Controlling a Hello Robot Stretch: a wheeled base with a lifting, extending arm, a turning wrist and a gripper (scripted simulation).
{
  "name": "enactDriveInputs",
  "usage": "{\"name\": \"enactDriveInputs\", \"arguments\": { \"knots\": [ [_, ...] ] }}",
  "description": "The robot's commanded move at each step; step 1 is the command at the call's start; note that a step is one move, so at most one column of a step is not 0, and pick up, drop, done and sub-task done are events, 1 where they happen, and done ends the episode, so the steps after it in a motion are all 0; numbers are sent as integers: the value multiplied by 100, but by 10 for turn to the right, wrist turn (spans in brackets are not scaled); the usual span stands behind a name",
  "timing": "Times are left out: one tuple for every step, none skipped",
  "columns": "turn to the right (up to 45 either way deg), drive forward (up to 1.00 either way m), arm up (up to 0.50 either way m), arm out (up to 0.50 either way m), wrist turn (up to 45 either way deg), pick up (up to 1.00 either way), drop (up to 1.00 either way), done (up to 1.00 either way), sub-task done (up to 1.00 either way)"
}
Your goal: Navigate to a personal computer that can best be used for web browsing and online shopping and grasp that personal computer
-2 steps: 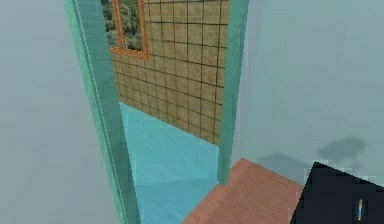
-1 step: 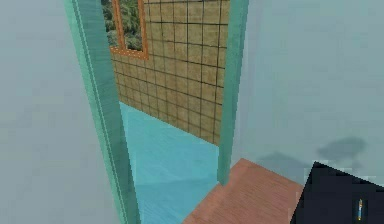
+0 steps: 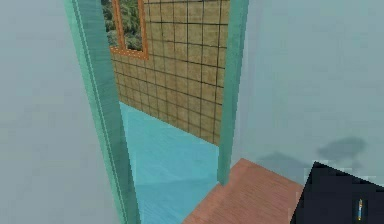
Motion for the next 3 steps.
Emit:
{"name": "enactDriveInputs", "arguments": {
  "knots": [
    [0,0,0,28,0,0,0,0,0],
    [0,0,0,0,450,0,0,0,0],
    [0,0,0,0,450,0,0,0,0]
  ]
}}
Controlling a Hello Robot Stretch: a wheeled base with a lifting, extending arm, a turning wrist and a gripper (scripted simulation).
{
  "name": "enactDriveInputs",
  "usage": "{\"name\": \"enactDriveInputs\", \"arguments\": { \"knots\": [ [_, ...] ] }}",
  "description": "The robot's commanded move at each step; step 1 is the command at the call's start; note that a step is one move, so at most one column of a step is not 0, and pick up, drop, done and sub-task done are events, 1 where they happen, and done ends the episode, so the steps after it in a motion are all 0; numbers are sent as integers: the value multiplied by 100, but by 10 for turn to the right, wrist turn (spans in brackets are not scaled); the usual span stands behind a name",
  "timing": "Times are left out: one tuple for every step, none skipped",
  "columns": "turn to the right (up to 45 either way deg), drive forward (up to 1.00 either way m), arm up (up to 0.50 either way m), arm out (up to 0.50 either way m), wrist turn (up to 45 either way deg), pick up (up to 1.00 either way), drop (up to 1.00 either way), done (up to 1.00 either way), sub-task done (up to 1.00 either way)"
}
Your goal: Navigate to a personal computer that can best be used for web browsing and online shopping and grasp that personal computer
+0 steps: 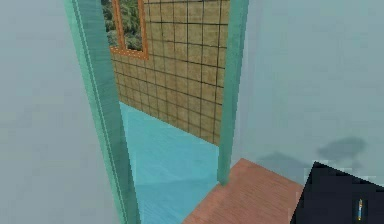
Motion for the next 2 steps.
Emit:
{"name": "enactDriveInputs", "arguments": {
  "knots": [
    [0,0,0,0,450,0,0,0,0],
    [0,0,0,0,300,0,0,0,0]
  ]
}}
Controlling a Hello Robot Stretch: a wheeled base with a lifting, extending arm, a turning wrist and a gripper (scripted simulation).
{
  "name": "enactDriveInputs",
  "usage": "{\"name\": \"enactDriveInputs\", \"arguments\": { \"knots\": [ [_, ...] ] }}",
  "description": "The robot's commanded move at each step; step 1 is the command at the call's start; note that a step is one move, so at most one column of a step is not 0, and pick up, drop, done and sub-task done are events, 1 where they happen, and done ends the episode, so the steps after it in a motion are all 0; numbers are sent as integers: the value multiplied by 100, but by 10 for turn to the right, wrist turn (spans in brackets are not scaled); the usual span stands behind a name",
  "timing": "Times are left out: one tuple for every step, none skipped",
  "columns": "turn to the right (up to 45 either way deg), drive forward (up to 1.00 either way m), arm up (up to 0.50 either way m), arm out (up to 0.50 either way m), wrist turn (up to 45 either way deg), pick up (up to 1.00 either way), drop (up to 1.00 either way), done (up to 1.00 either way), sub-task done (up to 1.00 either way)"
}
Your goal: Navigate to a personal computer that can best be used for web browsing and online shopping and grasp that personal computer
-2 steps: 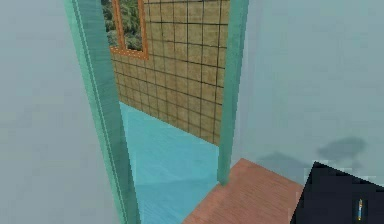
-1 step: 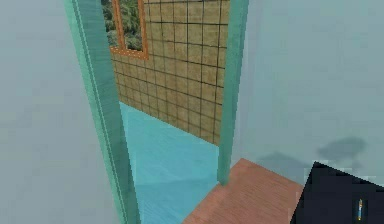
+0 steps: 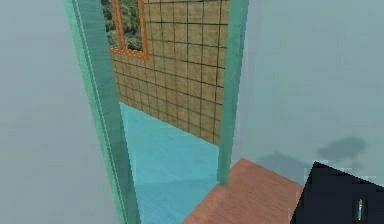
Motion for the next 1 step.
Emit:
{"name": "enactDriveInputs", "arguments": {
  "knots": [
    [0,0,-30,0,0,0,0,0,0]
  ]
}}
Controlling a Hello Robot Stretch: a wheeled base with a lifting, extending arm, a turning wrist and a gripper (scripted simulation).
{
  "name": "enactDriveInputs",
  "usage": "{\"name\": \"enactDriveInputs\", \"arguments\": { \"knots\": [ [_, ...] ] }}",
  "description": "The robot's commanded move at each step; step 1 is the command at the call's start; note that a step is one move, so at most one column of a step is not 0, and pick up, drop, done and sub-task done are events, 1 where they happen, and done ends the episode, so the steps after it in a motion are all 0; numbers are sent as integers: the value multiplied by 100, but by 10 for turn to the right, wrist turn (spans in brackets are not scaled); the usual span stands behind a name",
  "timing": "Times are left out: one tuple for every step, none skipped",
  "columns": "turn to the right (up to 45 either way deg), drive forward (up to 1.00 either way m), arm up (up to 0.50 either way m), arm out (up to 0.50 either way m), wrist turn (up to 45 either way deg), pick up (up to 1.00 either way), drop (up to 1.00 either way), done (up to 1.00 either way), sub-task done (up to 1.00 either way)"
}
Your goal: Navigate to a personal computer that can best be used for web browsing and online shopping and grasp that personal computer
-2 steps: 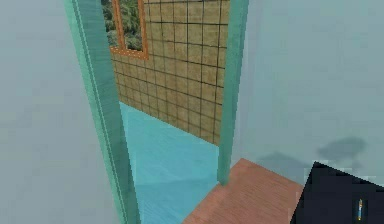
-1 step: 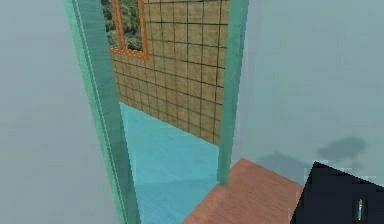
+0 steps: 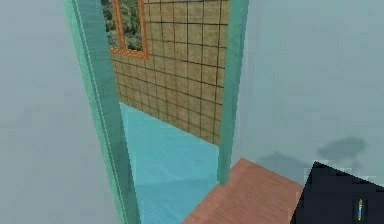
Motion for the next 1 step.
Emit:
{"name": "enactDriveInputs", "arguments": {
  "knots": [
    [0,0,0,0,0,100,0,0,0]
  ]
}}
